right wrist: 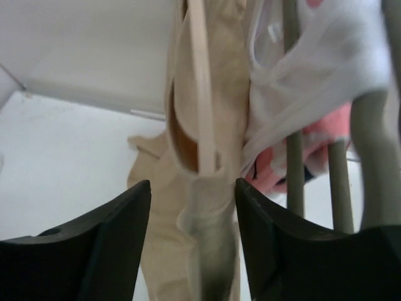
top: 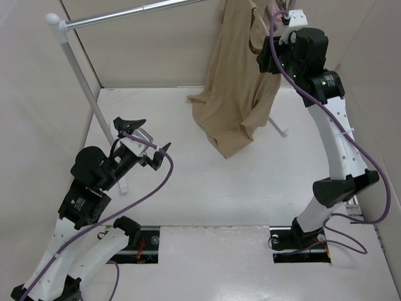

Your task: Place the t-shirt on the hanger

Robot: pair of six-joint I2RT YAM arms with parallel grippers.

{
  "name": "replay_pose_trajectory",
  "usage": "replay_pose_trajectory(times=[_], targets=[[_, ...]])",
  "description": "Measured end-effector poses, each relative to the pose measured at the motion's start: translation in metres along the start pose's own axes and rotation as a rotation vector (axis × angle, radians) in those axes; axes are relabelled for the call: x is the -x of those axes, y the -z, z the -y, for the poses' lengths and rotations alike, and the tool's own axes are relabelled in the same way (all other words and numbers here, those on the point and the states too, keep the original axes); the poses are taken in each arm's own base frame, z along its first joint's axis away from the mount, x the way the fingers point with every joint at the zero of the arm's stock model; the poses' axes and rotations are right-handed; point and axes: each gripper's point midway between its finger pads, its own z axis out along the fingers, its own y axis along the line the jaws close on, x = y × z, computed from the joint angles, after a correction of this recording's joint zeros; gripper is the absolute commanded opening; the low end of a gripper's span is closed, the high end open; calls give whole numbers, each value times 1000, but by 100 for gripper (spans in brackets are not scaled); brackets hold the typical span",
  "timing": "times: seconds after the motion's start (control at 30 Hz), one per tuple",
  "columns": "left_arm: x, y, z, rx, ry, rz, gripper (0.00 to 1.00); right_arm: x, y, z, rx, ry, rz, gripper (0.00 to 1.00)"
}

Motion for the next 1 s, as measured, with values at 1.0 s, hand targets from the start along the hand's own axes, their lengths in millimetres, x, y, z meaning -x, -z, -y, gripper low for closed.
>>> replay_pose_trajectory(times=[1.0], targets=[[-230,25,10,192,100,-468,100,-311,222,45,-237,-181,-357,100]])
